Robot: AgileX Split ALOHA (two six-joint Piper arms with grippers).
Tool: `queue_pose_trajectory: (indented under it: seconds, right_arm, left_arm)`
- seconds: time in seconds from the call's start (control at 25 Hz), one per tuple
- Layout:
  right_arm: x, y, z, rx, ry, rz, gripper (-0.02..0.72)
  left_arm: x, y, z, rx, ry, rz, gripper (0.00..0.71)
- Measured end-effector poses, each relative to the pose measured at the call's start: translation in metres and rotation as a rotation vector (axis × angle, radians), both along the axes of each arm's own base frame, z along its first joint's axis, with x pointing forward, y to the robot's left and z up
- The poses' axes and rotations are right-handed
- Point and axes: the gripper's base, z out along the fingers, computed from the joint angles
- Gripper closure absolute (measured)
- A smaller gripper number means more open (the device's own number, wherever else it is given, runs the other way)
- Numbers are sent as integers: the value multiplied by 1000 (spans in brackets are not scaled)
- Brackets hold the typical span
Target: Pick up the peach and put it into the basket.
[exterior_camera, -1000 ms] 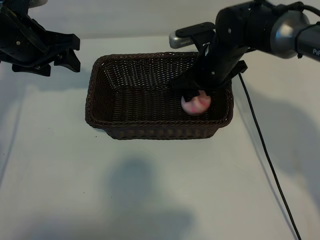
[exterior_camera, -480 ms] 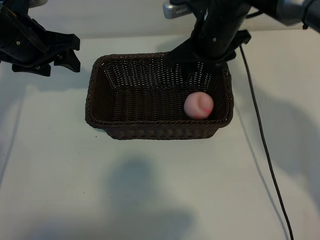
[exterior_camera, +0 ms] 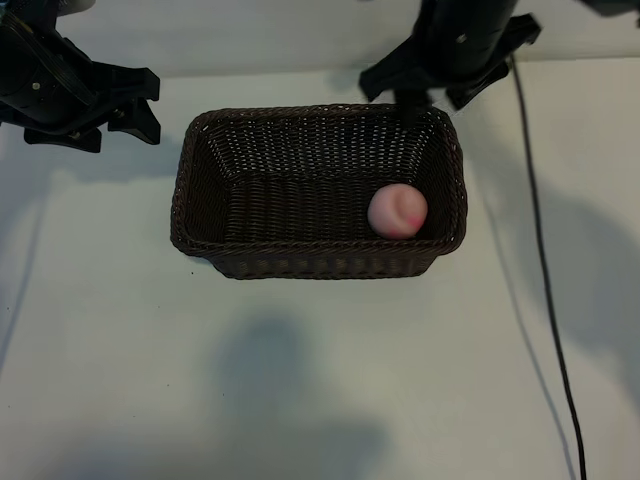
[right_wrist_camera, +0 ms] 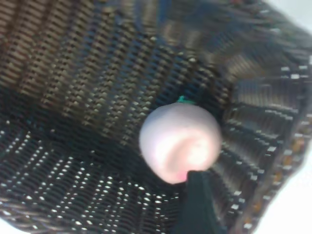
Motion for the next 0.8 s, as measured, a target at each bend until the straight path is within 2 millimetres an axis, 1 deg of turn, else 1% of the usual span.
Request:
queue_pose_trajectory:
  seconds: [0.12,0.2,0.8]
  right_arm:
    - [4,-18,14,20,-25,-54,160]
    - [5,-24,19,23,-38,-70,160]
    - [4,-24,20,25,-39,-70,160]
  left_arm:
    - [0,0,0,0,0,0,121]
    - [0,0,0,0,1,0,121]
    - [0,0,0,-1,1,2,121]
